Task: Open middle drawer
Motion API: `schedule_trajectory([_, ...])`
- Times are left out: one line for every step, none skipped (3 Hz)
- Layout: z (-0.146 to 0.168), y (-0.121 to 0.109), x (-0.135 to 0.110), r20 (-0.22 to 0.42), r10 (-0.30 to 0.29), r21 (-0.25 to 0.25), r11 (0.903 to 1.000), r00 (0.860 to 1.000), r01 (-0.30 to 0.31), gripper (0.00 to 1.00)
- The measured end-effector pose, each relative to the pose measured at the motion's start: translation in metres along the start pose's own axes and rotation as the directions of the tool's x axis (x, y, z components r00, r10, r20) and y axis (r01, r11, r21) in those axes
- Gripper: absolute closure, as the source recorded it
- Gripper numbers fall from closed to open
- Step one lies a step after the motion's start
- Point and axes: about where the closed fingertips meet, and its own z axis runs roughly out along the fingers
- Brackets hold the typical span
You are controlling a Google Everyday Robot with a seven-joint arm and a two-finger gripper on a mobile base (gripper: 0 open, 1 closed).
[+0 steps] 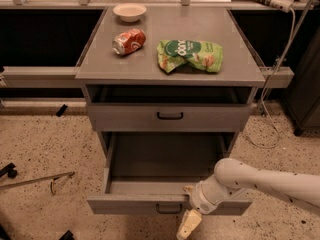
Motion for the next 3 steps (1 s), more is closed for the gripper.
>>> schedule_trajectory([-0.007, 0.04, 0.009, -0.016, 0.032, -0.036, 0.9988, 0.999, -0.033, 0.0])
schedule_trajectory([-0.005, 0.042, 0.01, -0.015, 0.028, -0.045, 0.9986, 0.999, -0.029, 0.0])
schedule_trajectory([-0.003, 0.056, 0.017, -0.02, 0.033, -0.076, 0.9965, 0.999, -0.035, 0.0])
